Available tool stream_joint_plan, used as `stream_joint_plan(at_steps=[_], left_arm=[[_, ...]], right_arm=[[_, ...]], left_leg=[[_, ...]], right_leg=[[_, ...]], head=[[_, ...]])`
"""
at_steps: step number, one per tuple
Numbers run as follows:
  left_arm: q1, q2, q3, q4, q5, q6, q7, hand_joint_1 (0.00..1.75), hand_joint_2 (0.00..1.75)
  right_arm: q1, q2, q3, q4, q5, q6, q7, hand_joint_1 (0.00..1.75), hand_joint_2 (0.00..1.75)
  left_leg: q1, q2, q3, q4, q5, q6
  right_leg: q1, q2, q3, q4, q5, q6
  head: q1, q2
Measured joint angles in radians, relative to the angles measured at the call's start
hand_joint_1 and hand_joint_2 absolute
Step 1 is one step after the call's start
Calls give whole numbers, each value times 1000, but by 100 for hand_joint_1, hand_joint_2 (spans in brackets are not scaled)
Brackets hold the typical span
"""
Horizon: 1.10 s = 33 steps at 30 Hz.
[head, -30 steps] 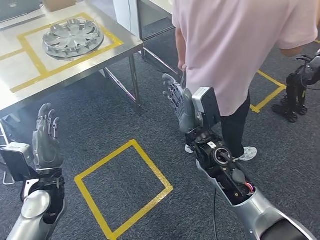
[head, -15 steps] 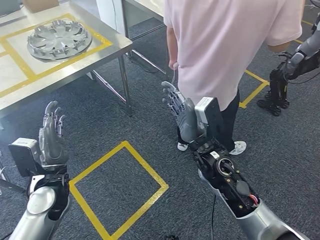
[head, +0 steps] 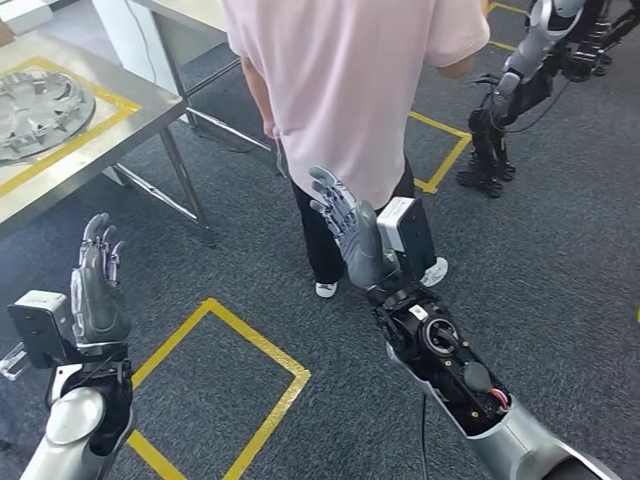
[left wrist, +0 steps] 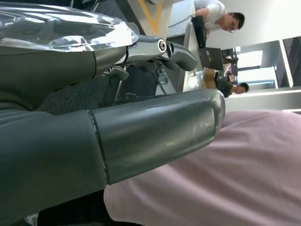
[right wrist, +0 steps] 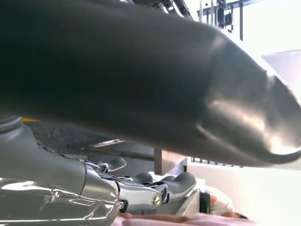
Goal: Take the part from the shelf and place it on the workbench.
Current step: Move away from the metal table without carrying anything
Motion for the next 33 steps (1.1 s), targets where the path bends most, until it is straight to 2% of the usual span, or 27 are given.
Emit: stream_joint_plan(at_steps=[2,3,4,7,9,10,13,14,15,16,18,19,20,22,23,24,25,26,27,28,29,30,31,33], left_arm=[[-2,0,0,0,-2,-3,-1,0,0],[-2,0,0,0,-3,-4,-1,0,0],[-3,0,0,0,-4,-4,-1,0,0],[-3,0,0,0,-4,-5,-1,0,0],[-2,-1,0,0,-5,-6,-2,0,0],[-3,-2,0,0,-5,-7,-2,0,0],[-3,-8,0,-1,-8,-12,-4,0,0],[-1,-9,0,-1,-8,-13,-5,0,0],[0,-10,0,-1,-8,-13,-5,0,0],[0,-10,0,-1,-9,-13,-5,0,0],[0,-12,0,-2,-9,-13,-5,0,0],[0,-12,0,-2,-9,-13,-5,0,0],[0,-12,0,-3,-9,-13,-5,0,0],[0,-13,0,-4,-10,-13,-4,0,0],[-1,-14,0,-4,-10,-14,-4,0,0],[-2,-14,0,-5,-11,-14,-5,0,0],[-2,-14,0,-6,-11,-14,-5,0,0],[-2,-14,0,-7,-11,-14,-5,0,0],[0,-14,0,-7,-11,-13,-5,0,0],[3,-13,0,-7,-11,-13,-5,0,0],[5,-13,0,-7,-11,-13,-4,0,0],[6,-13,0,-7,-11,-13,-4,0,0],[7,-13,0,-7,-11,-13,-3,0,0],[5,-13,0,-7,-12,-14,-2,0,0]], right_arm=[[0,2,3,0,3,-4,-2,0,0],[0,3,4,0,5,-5,-3,0,0],[0,4,4,-1,6,-6,-4,0,0],[0,4,4,-1,7,-6,-4,0,0],[1,5,7,-2,11,-7,-5,0,0],[5,6,9,-5,13,-9,-6,0,0],[19,6,19,-16,17,-13,-6,0,0],[20,6,21,-17,17,-13,-6,0,0],[20,6,22,-17,17,-13,-5,0,0],[21,6,23,-19,17,-13,-5,0,0],[19,6,24,-23,17,-14,-4,0,0],[18,6,24,-26,17,-15,-4,0,0],[18,6,25,-28,17,-15,-4,0,0],[19,6,26,-31,17,-15,-4,0,0],[20,6,27,-34,18,-15,-4,0,0],[19,6,27,-36,18,-15,-4,0,0],[19,7,27,-38,18,-15,-4,0,0],[18,8,27,-39,18,-15,-4,0,0],[18,8,28,-39,18,-15,-4,0,0],[20,8,28,-39,18,-14,-3,0,0],[21,8,29,-39,18,-14,-2,0,0],[22,8,29,-39,18,-15,-1,0,0],[22,8,30,-39,19,-16,0,0,0],[22,8,30,-41,21,-18,3,0,0]], left_leg=[[5,-35,64,-142,58,3],[7,-51,83,-183,69,4],[8,-62,90,-198,70,5],[8,-61,91,-201,70,5],[7,-53,89,-200,70,7],[6,-41,91,-202,72,14],[3,18,98,-210,74,43],[1,32,99,-210,72,46],[1,41,101,-210,71,45],[1,49,103,-209,69,44],[-2,63,108,-207,64,37],[-5,70,109,-206,62,33],[-9,77,109,-205,61,30],[-12,96,110,-206,60,21],[-10,93,109,-200,54,16],[-9,79,103,-181,39,10],[-7,57,85,-140,13,4],[-4,32,55,-75,-20,0],[-4,17,18,0,-51,-3],[-3,10,-16,66,-73,-5],[-3,9,-37,101,-76,-6],[-3,8,-37,94,-58,-5],[-3,4,-17,46,-25,-3],[0,-26,51,-105,47,5]], right_leg=[[2,18,-3,4,-1,5],[4,24,-5,6,-2,8],[6,27,-7,8,-3,10],[7,29,-8,9,-3,11],[4,37,-10,8,-2,15],[3,34,-15,11,-5,23],[0,-28,-124,248,-117,47],[0,-45,-151,314,-141,49],[0,-48,-139,294,-123,49],[0,-55,-106,232,-89,46],[6,-89,-32,84,-33,37],[10,-103,-6,35,-21,32],[14,-110,4,14,-21,27],[14,-93,7,8,-19,16],[11,-82,8,5,-16,10],[8,-74,9,2,-12,5],[5,-65,10,-2,-9,-1],[4,-57,9,-2,-7,-4],[3,-47,8,-2,-6,-6],[3,-37,7,-2,-6,-6],[3,-26,6,-2,-5,-7],[3,-15,6,-1,-5,-7],[3,-4,6,0,-5,-6],[5,17,5,3,-6,-3]], head=[[-5,0],[-7,0],[-8,0],[-8,0],[-4,0],[-2,0],[24,0],[33,0],[36,0],[39,0],[48,0],[50,0],[50,0],[44,0],[41,0],[39,0],[34,0],[27,0],[20,0],[14,0],[9,0],[6,0],[3,0],[-4,0]])
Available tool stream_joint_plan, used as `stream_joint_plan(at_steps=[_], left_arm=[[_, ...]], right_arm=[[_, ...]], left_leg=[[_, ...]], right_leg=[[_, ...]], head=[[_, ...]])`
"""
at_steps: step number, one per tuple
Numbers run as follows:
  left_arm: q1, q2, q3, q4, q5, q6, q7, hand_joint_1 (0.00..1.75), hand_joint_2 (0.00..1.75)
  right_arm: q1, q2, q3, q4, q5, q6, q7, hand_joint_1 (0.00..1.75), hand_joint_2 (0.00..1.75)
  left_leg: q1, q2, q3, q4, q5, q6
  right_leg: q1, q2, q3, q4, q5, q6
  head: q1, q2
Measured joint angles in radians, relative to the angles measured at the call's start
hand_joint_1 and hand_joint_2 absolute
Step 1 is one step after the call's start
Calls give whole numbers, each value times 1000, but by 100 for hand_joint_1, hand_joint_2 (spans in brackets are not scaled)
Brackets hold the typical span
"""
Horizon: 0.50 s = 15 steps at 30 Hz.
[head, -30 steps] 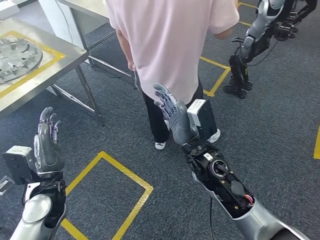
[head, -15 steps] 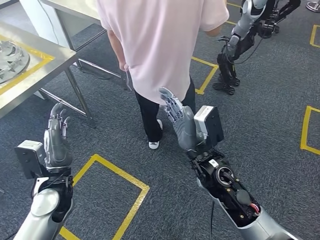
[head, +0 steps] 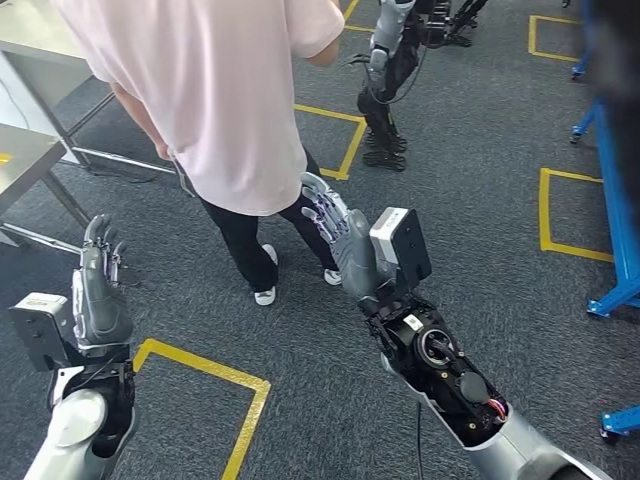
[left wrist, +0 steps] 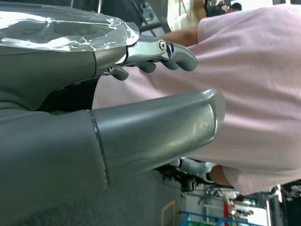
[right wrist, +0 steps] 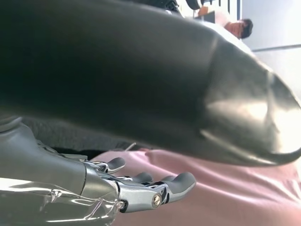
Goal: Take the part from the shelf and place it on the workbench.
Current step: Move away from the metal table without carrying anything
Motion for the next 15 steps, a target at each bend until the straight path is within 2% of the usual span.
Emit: stream_joint_plan(at_steps=[1,2,3,4,5,6,7,9,10,11,12,13,14,15], left_arm=[[-1,0,0,0,-1,0,0,0,0],[-1,0,0,-1,-2,0,1,0,0],[-2,0,0,-1,-3,0,2,0,0],[-3,-1,0,-1,-3,0,2,0,0],[-4,-1,0,-1,-3,0,2,0,0],[-6,-2,0,-1,-3,0,2,0,0],[-7,-2,0,-1,-2,1,1,0,0],[-8,-2,0,-1,1,3,0,0,0],[-7,-2,0,-1,2,4,0,0,0],[-6,-2,0,-1,3,5,0,0,0],[-6,-2,0,-1,3,5,0,0,0],[-6,-2,0,-1,4,6,0,0,0],[-6,-2,0,-1,4,6,0,0,0],[-6,-2,0,-1,4,6,0,0,0]], right_arm=[[0,0,0,-2,2,-1,1,0,0],[0,0,1,-3,4,-2,2,0,0],[0,0,1,-5,6,-2,2,0,0],[1,0,2,-6,7,-2,3,0,0],[1,0,2,-7,8,-2,3,0,0],[0,0,2,-7,8,-3,4,0,0],[-1,0,2,-8,7,-4,5,0,0],[-2,0,3,-9,6,-4,5,0,0],[-1,0,3,-9,6,-4,6,0,0],[0,0,3,-9,4,-4,6,0,0],[1,0,4,-9,2,-4,6,0,0],[1,0,4,-9,-1,-4,6,0,0],[0,0,3,-9,-3,-4,6,0,0],[0,0,3,-9,-4,-4,6,0,0]], left_leg=[[1,-15,25,-57,20,3],[1,-26,40,-90,27,6],[0,-28,44,-100,25,9],[0,-18,44,-102,26,13],[0,-8,46,-106,27,18],[2,2,49,-109,29,24],[4,12,52,-113,30,29],[3,32,53,-115,29,36],[2,42,53,-114,28,36],[2,51,53,-114,27,37],[2,61,54,-114,25,36],[2,70,57,-113,23,35],[2,78,60,-113,21,32],[0,85,63,-112,18,29]], right_leg=[[1,10,-3,2,0,3],[1,18,-6,2,0,8],[0,28,-9,2,1,14],[-2,37,-12,0,3,21],[-3,34,-15,3,0,26],[-2,20,-23,18,-11,32],[-1,-3,-39,52,-33,36],[-2,-49,-99,185,-100,44],[-3,-58,-132,256,-127,47],[-4,-62,-153,302,-139,49],[-5,-65,-155,307,-131,50],[-6,-68,-136,268,-103,50],[-6,-77,-100,197,-65,48],[-2,-98,-61,121,-36,45]], head=[[-1,0],[0,0],[0,0],[2,0],[3,0],[6,0],[11,0],[22,0],[26,0],[29,0],[32,0],[37,0],[43,0],[47,0]])
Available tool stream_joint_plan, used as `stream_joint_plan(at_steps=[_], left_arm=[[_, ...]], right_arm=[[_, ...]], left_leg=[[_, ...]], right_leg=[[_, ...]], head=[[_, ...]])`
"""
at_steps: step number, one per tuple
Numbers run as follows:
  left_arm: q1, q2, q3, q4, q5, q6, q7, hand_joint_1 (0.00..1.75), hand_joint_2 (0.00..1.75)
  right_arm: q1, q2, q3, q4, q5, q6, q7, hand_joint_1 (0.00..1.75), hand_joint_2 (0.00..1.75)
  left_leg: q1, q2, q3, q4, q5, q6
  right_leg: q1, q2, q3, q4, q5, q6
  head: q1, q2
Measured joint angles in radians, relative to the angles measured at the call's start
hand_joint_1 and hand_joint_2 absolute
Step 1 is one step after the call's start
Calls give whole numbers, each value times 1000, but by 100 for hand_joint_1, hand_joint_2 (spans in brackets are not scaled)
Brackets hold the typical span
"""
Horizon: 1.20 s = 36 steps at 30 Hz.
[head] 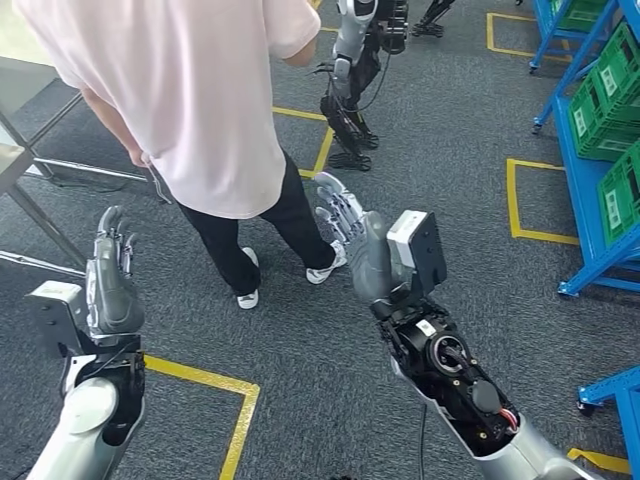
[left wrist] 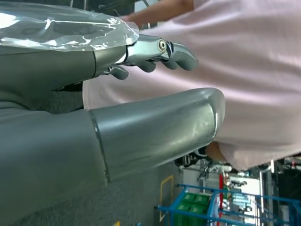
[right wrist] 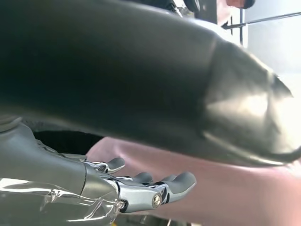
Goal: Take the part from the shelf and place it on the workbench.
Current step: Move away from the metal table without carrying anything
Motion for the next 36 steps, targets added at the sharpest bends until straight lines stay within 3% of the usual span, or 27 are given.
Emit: stream_joint_plan(at_steps=[2,3,5,6,7,9,11,12,13,14,16,18,20,21,23,25,26,27,28,29,31,33,36], left_arm=[[-1,0,0,0,0,0,0,0,0],[-1,0,0,0,0,0,0,0,0],[-2,0,0,0,0,1,0,0,0],[-2,0,0,0,0,2,-1,0,0],[-3,0,0,0,1,3,-1,0,0],[-2,1,0,0,2,5,-2,0,0],[2,2,0,0,5,7,-2,0,0],[3,4,0,0,7,8,-2,0,0],[4,5,0,0,7,8,-2,0,0],[4,6,0,0,8,8,-2,0,0],[1,8,0,0,9,8,-2,0,0],[-1,8,0,0,10,6,-3,0,0],[-4,9,0,0,10,7,-4,0,0],[-6,9,0,0,10,7,-4,0,0],[-8,9,0,-1,10,8,-4,0,0],[-9,9,0,-1,10,6,-3,0,0],[-8,10,0,-1,10,5,-2,0,0],[-8,10,0,-1,10,5,-1,0,0],[-9,10,0,-1,10,4,0,0,0],[-9,10,0,-1,10,4,1,0,0],[-10,10,0,-1,9,4,2,0,0],[-12,10,0,-1,8,5,3,0,0],[-14,10,0,-1,7,7,3,0,0]], right_arm=[[-2,0,0,0,0,0,0,0,0],[-2,0,1,0,0,1,0,0,0],[-1,0,1,-1,0,0,0,0,0],[-1,0,1,-2,0,0,-1,0,0],[-3,0,1,-3,0,0,-1,0,0],[-5,0,1,-4,-2,0,-3,0,0],[-6,0,2,-4,-4,1,-2,0,0],[-6,0,2,-4,-5,0,-2,0,0],[-6,0,2,-4,-6,-1,-1,0,0],[-6,0,2,-4,-6,-2,0,0,0],[-7,0,3,-4,-6,-7,1,0,0],[-8,0,5,-4,-6,-11,2,0,0],[-9,0,6,-4,-6,-12,2,0,0],[-10,0,7,-5,-6,-12,2,0,0],[-15,0,8,-5,-6,-12,2,0,0],[-19,0,11,-5,-6,-12,2,0,0],[-18,0,13,-5,-6,-12,2,0,0],[-17,0,14,-5,-6,-12,2,0,0],[-17,0,15,-5,-6,-12,2,0,0],[-17,0,16,-5,-6,-12,2,0,0],[-17,0,17,-6,-6,-12,2,0,0],[-16,0,18,-6,-5,-12,2,0,0],[-12,0,19,-7,-5,-12,1,0,0]], left_leg=[[-6,14,2,3,-4,-8],[-10,22,1,3,-4,-12],[-10,34,2,4,-6,-21],[-8,23,-1,13,-16,-26],[-6,5,-11,40,-36,-31],[-2,-39,-69,166,-101,-38],[-2,-51,-138,301,-149,-40],[-2,-52,-151,321,-144,-39],[-2,-53,-143,297,-119,-36],[-2,-59,-117,238,-82,-32],[-1,-96,-49,86,-15,-21],[-1,-121,-16,9,5,-16],[-1,-106,-12,0,6,-12],[1,-97,-9,-5,8,-8],[6,-76,-1,-14,11,1],[5,-56,1,-14,9,5],[5,-46,1,-14,8,4],[5,-36,1,-13,7,4],[6,-27,3,-13,5,2],[7,-18,5,-12,2,-1],[7,-3,12,-9,-5,-11],[2,10,14,-5,-10,-21],[0,28,15,0,-15,-35]], right_leg=[[8,-31,50,-98,27,-12],[12,-36,55,-111,24,-18],[12,-17,53,-115,29,-31],[10,-7,54,-117,33,-37],[8,2,54,-120,36,-43],[6,21,53,-123,41,-52],[7,42,50,-122,43,-55],[8,54,50,-122,43,-56],[8,66,50,-122,44,-56],[8,77,51,-122,44,-56],[9,98,50,-120,44,-53],[8,115,43,-118,46,-45],[5,133,37,-119,49,-32],[6,127,32,-114,44,-25],[8,88,3,-51,5,-14],[3,47,-59,86,-61,-6],[0,40,-88,149,-83,-2],[-4,35,-104,181,-87,2],[-7,32,-99,173,-72,4],[-9,26,-73,122,-40,6],[-6,-4,2,-25,19,7],[0,-26,45,-105,35,-3],[4,-6,46,-112,36,-25]], head=[[4,0],[1,0],[-3,0],[-6,0],[-8,0],[-22,0],[-33,0],[-36,0],[-39,0],[-42,0],[-47,0],[-47,0],[-45,0],[-45,0],[-35,0],[-24,0],[-21,0],[-18,0],[-14,0],[-9,0],[-2,0],[-5,0],[-15,0]])
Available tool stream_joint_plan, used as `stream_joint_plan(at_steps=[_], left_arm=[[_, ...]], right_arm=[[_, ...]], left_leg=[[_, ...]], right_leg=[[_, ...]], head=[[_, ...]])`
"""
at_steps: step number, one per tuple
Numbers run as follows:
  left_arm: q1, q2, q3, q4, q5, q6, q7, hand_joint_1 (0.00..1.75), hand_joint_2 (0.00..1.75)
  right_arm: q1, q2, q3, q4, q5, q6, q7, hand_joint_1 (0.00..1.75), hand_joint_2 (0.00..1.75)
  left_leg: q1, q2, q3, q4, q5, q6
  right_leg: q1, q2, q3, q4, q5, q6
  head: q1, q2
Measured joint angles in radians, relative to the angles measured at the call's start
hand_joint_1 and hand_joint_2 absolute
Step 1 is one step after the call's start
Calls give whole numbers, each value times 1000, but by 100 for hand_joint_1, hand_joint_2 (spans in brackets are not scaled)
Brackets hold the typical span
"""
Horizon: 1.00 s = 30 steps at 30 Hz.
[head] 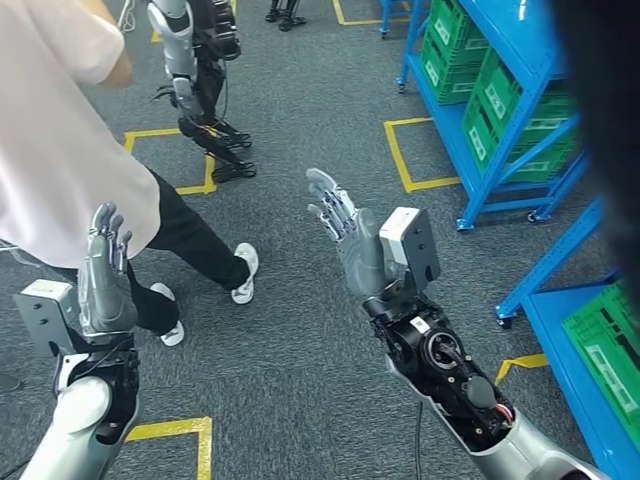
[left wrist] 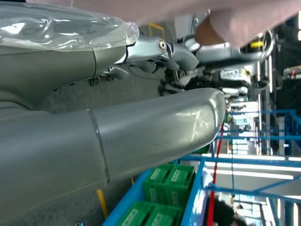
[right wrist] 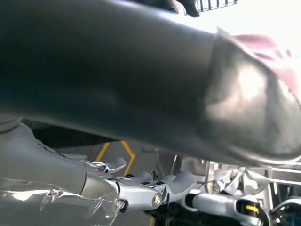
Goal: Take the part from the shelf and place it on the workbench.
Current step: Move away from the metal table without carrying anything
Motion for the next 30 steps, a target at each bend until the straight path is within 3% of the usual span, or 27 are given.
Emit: stream_joint_plan(at_steps=[2,4,5,6,7,9,11,13,15,17,19,20,21,22,23,25,27,28,30], left_arm=[[-1,0,0,0,0,0,0,0,0],[0,1,0,0,0,1,0,0,0],[2,1,0,0,0,1,0,0,0],[4,1,0,0,0,1,0,0,0],[5,2,0,0,0,1,0,0,0],[5,2,0,0,0,1,0,0,0],[3,2,0,0,0,1,0,0,0],[3,3,0,0,0,1,0,0,0],[1,2,0,0,0,1,0,0,0],[-1,2,0,-1,0,1,0,0,0],[-1,1,0,-1,0,1,0,0,0],[0,1,0,-1,0,1,0,0,0],[1,1,0,-1,0,1,0,0,0],[1,1,0,-1,0,1,0,0,0],[1,1,0,-1,0,1,0,0,0],[1,1,0,-1,0,1,0,0,0],[0,1,0,-1,0,1,0,0,0],[-1,2,0,-1,0,1,0,0,0],[-2,1,0,-1,0,1,0,0,0]], right_arm=[[0,0,0,-1,0,0,-1,0,0],[1,0,0,-1,1,0,-1,0,0],[3,0,0,-1,1,0,-1,0,0],[4,0,0,-1,1,0,0,0,0],[5,0,0,-1,1,0,0,0,0],[6,0,0,-1,1,0,0,0,0],[5,0,0,-1,1,0,0,0,0],[6,0,1,-1,1,0,0,0,0],[7,0,1,-1,1,0,0,0,0],[6,0,0,-2,1,0,0,0,0],[5,0,1,-1,1,0,-1,0,0],[6,0,1,-1,1,0,-1,0,0],[7,0,2,-1,1,0,0,0,0],[8,0,2,-1,1,0,0,0,0],[8,0,2,-1,1,-1,0,0,0],[7,0,3,-1,1,-1,0,0,0],[4,0,4,-1,1,-1,0,0,0],[4,0,5,-1,1,-1,0,0,0],[5,0,6,-1,1,-1,0,0,0]], left_leg=[[4,-30,-21,54,-38,-8],[6,-70,-88,192,-106,-12],[5,-77,-125,265,-132,-12],[5,-80,-151,311,-142,-11],[5,-81,-158,317,-131,-9],[5,-92,-111,208,-60,0],[5,-125,-44,63,-3,11],[3,-140,-19,5,8,16],[3,-122,-14,-3,12,21],[7,-104,-7,-13,16,29],[8,-86,-3,-17,17,35],[7,-77,-2,-17,16,37],[6,-67,-2,-16,15,37],[6,-58,-1,-16,14,37],[6,-49,0,-16,12,35],[6,-34,4,-13,7,28],[0,-20,5,-7,1,19],[-3,-13,4,-6,-1,14],[-4,5,3,-5,-3,6]], right_leg=[[-3,17,1,-5,6,-14],[-4,35,-1,-7,9,-22],[-3,44,-3,-7,10,-25],[-2,55,-4,-7,11,-26],[-1,66,-4,-7,11,-26],[0,89,-3,-6,12,-26],[2,109,-5,-4,13,-22],[0,125,-11,-4,16,-11],[-4,134,-15,-7,18,1],[-2,102,-33,28,-6,12],[-3,57,-88,151,-71,21],[-6,47,-122,227,-103,26],[-8,44,-147,282,-121,29],[-10,41,-154,299,-118,32],[-12,38,-140,273,-98,33],[-12,15,-67,131,-33,31],[-6,-11,-7,21,-3,21],[-2,-16,2,3,-4,15],[1,1,2,-2,-1,0]], head=[[-7,0],[-19,0],[-24,0],[-27,0],[-29,0],[-32,0],[-35,0],[-36,0],[-37,0],[-33,0],[-28,0],[-27,0],[-27,0],[-27,0],[-26,0],[-26,0],[-27,0],[-29,0],[-33,0]])
